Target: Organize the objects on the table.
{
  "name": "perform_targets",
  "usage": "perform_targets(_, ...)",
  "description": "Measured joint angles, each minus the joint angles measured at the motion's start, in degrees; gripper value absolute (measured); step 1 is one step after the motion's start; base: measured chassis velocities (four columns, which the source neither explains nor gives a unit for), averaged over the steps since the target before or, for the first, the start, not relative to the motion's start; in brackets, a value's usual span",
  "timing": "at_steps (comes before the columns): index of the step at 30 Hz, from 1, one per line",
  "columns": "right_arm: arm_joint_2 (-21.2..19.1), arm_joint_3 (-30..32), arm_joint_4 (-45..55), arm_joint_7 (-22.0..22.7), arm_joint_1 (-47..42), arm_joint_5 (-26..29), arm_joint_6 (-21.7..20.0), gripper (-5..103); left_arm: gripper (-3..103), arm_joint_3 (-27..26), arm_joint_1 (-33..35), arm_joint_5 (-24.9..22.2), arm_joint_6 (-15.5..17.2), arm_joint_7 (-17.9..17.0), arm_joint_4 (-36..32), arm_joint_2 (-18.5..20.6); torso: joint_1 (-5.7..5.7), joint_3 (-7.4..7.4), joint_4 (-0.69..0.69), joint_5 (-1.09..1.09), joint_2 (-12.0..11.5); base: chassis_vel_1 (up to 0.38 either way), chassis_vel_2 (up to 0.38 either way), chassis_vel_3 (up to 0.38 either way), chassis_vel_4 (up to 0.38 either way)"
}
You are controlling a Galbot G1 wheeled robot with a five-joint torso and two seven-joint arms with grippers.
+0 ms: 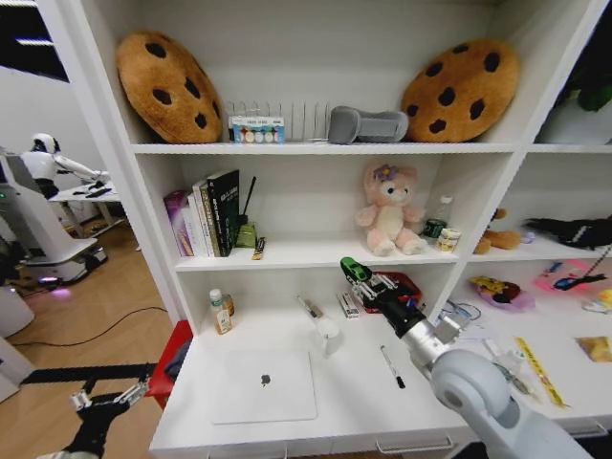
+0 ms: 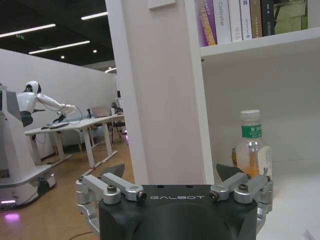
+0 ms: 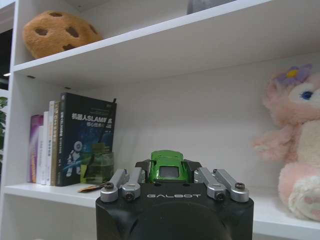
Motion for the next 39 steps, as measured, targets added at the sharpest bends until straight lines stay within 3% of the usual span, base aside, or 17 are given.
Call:
perform_targets(4, 0.3, -1.4, -3.8, 1.0, 6.1, 2.7, -2.0, 37, 100, 0.7, -0.4, 0.1, 0.7, -0.1, -0.2, 0.2, 0.0, 0.0, 0.1, 0.0, 0.0, 0.0, 0.0, 0.0, 0.0)
perform_targets(13, 0.1, -5.5, -10.9, 1.8, 15.0, 4.8, -4.7, 37, 100, 1.9, -0.7, 1.4, 1.2, -0.2, -0.8, 0.0, 0.0, 0.0, 0.05, -0.01, 0.0, 0.0, 0.0, 0.0, 0.0)
perform_targets(25, 2.5, -21.9, -23.9, 2.1, 34.5, 6.5, -6.6, 37, 100, 2.5, -0.1, 3.0, 1.4, -0.5, -1.9, -1.7, 0.01, 0.0, 0.08, -0.02, 0.0, 0.0, 0.0, 0.0, 0.0)
perform_targets(39, 4.6, -29.2, -31.7, 1.9, 40.1, 6.1, -6.7, 37, 100, 3.1, 0.0, 3.8, 1.1, -0.3, -2.4, -2.0, 0.0, 0.0, 0.05, -0.01, 0.0, 0.0, 0.0, 0.0, 0.0)
